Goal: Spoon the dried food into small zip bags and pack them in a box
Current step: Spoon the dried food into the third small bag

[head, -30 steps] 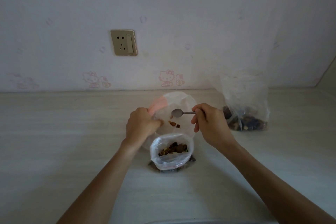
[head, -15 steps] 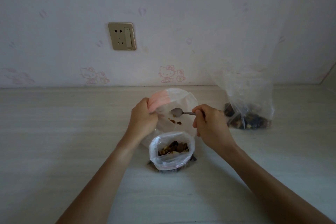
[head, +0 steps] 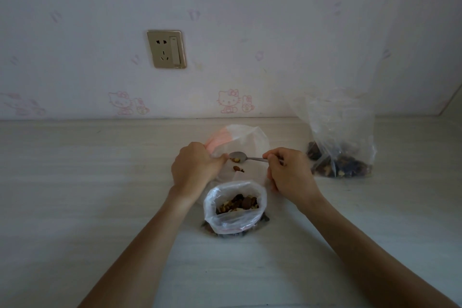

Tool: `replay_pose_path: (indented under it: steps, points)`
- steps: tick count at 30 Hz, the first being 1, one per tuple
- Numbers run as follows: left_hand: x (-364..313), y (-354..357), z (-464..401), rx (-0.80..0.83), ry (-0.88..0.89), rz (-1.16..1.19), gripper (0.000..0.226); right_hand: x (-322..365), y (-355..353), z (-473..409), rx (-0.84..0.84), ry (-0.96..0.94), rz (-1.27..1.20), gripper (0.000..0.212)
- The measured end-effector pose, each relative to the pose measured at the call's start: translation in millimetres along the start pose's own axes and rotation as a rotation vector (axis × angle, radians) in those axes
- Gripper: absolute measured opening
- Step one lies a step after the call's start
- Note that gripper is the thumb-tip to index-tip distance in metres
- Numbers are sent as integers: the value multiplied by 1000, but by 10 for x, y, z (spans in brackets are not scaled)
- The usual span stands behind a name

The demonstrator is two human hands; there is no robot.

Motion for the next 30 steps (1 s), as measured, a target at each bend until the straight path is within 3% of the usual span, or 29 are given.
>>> replay_pose_path:
  steps: [4,10,17,22,30]
  points:
    - [13,10,-10,20,11,47,22,5,-2,2,3,5,-5,27]
    - [-17,-14,32,38,109,191,11,-38,3,22,7,30,-66,28]
    - [-41,12,19,80,120,339,16,-114,45,31,54,156,-211,26]
    - [-59,36,26,141,162,363,29,-178,30,-5,115,339,-473,21]
    - [-47,-3,37,23,180,344,22,-212,-114,-18,146,410,-621,19]
Point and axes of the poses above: each hand's wrist, its own z-axis away from the middle knuckle, its own y-axis out of the palm, x = y × z, the point moved 5 cm from there along -z, towards the middle knuckle, and after that the axes turned 1 degree about -y, right-handed, at the moved point
